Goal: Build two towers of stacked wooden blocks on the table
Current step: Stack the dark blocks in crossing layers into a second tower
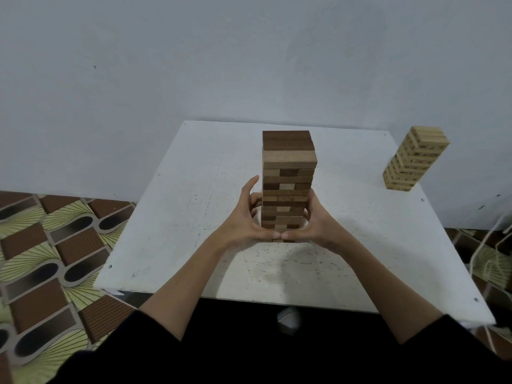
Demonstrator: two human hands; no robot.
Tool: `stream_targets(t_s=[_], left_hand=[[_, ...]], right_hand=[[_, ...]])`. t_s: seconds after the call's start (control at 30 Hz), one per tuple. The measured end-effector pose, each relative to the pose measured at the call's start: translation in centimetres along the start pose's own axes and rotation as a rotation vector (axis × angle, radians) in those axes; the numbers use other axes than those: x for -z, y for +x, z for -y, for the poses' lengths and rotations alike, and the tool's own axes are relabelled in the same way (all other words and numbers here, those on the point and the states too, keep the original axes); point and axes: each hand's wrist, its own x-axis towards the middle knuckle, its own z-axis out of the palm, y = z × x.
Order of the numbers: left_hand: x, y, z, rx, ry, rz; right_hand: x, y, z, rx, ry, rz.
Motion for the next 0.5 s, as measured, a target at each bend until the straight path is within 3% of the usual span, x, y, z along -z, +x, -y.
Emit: stream_targets(t_s=[0.5], left_hand=[[-0.47,-0.28,0.78,0.029,-0.041,-0.017]], right_hand=[[-0.56,0.1,-0.48,0.01,-0.053,-0.04]])
